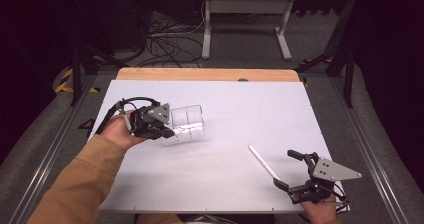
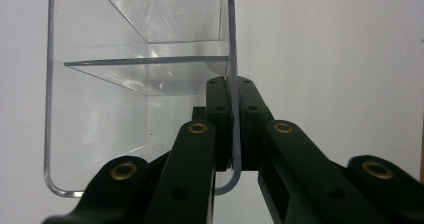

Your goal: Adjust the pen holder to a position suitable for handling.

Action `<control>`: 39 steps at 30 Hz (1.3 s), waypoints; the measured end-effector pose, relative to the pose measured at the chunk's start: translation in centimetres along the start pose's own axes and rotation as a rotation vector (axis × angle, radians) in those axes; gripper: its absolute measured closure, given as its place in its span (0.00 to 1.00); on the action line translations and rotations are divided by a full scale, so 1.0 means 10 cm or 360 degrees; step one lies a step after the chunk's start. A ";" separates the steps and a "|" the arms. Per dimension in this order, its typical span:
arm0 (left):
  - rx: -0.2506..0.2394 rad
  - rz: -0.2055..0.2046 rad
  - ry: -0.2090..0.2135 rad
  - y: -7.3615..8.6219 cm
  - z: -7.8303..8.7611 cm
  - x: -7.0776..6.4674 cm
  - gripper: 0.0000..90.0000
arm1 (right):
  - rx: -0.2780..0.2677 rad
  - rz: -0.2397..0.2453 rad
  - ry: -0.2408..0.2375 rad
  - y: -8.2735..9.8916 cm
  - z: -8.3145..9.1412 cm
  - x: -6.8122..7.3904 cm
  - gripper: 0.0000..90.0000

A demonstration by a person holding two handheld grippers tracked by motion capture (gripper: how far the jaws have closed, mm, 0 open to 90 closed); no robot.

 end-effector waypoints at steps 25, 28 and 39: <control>0.0135 -0.0225 0.0185 -0.34 -0.57 -0.30 0.97 | -0.0001 0.0002 -0.0007 0.00 0.00 0.01 0.03; 0.0137 -0.0214 0.0197 -0.33 -0.59 -0.29 0.97 | -0.0005 0.0003 -0.0008 0.00 0.01 0.01 0.03; 0.0131 -0.0222 0.0206 -0.30 -0.65 -0.26 0.97 | 0.0001 0.0002 -0.0010 0.01 0.01 0.01 0.03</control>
Point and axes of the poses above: each handheld gripper's, and its own axes: z roughly backward along the jaws, y roughly out of its underside, x roughly to its left, the point moved 9 cm from there along -z, roughly forward along the jaws, and after that the axes turned 11 degrees about z, right-handed, at the moved point
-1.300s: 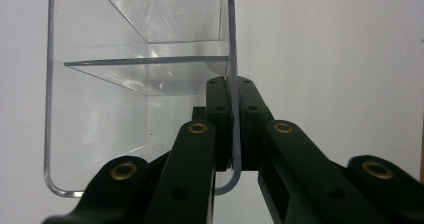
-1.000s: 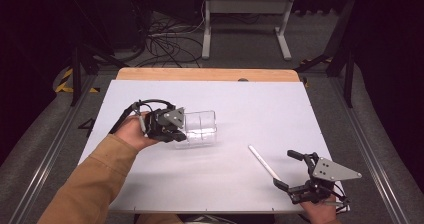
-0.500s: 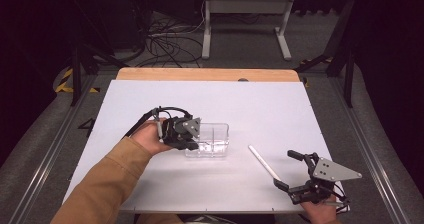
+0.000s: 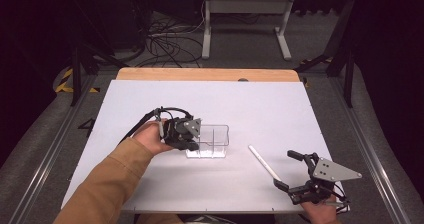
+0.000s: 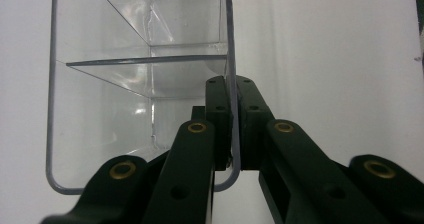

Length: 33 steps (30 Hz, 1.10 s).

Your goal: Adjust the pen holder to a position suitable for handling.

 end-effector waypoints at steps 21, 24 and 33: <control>-0.0033 0.0143 -0.0035 0.06 0.05 0.00 0.47 | -0.0004 -0.0005 -0.0003 -0.01 -0.01 0.01 0.03; -0.0028 0.0147 -0.0052 0.05 0.04 -0.01 0.45 | -0.0004 0.0005 -0.0007 -0.01 -0.01 0.01 0.03; -0.0033 0.0186 -0.0131 0.02 0.01 0.00 0.36 | 0.0002 -0.0001 -0.0012 0.00 -0.01 0.01 0.03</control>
Point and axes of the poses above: each handheld gripper's, and its own axes: z roughly backward along the jaws, y roughly out of its underside, x roughly to its left, the point moved 9 cm from there along -z, roughly forward along the jaws, and after that the axes turned 11 degrees about z, right-handed, at the moved point
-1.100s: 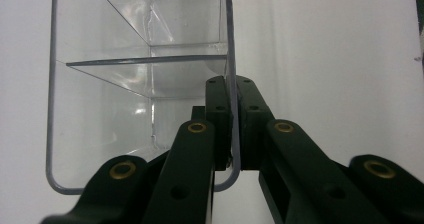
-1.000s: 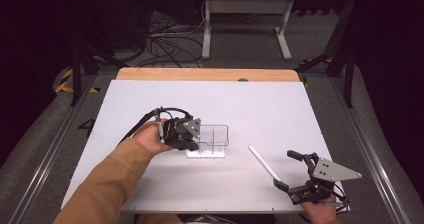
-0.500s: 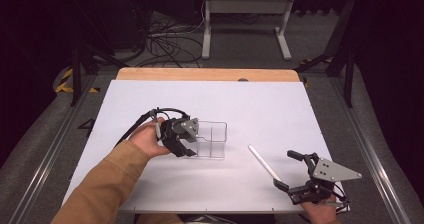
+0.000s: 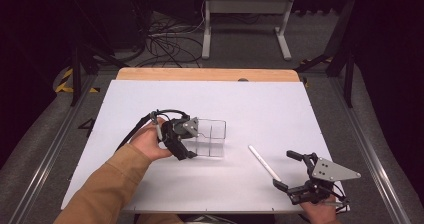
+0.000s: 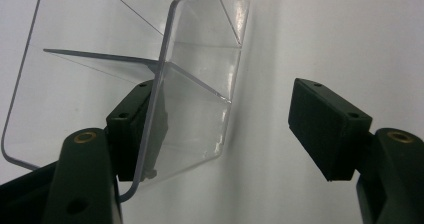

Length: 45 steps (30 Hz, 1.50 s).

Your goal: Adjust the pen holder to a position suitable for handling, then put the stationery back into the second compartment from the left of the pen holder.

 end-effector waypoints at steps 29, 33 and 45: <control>-0.0611 0.0210 0.0118 -0.05 0.55 -0.16 0.16 | 0.0012 0.0007 -0.0003 0.00 -0.03 0.01 0.03; -0.0741 0.0271 0.0134 -0.02 0.68 -0.18 0.12 | 0.0018 0.0006 0.0001 0.00 -0.03 0.00 0.03; -0.1070 0.0475 0.0011 0.27 0.92 -0.22 0.02 | 0.0031 -0.0008 0.0010 -0.01 -0.04 -0.03 0.03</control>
Point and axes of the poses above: each handheld gripper's, and its own axes: z roughly backward along the jaws, y roughly out of its underside, x roughly to its left, the point moved 9 cm from there along -z, roughly forward along the jaws, and after that the axes turned 11 degrees about z, right-handed, at the moved point
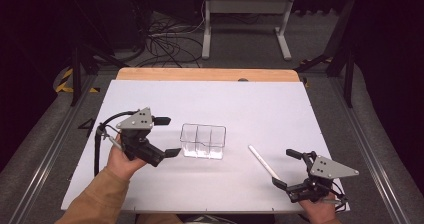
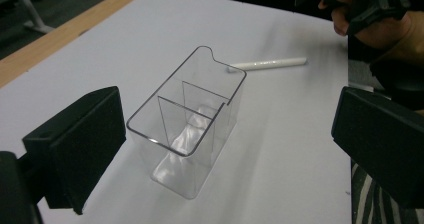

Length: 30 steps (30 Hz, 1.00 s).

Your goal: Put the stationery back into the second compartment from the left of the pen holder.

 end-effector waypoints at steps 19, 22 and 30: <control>-0.0331 0.0227 -0.0257 0.67 0.46 0.01 0.00 | 0.0046 -0.0038 0.0060 -0.03 -0.02 -0.03 0.02; -0.0386 0.0257 -0.0287 0.74 0.48 -0.01 0.00 | 0.0048 -0.0053 0.0059 -0.03 -0.04 -0.04 0.00; -0.0428 0.0266 -0.0378 0.91 0.51 -0.02 0.00 | 0.0078 -0.0100 0.0097 -0.02 -0.06 -0.07 0.00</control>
Point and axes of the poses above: each handheld gripper's, and its own axes: z roughly backward along the jaws, y roughly out of its underside, x roughly to its left, the point moved 9 cm from there along -z, roughly forward along the jaws, and after that the axes turned 11 degrees about z, right-handed, at the moved point
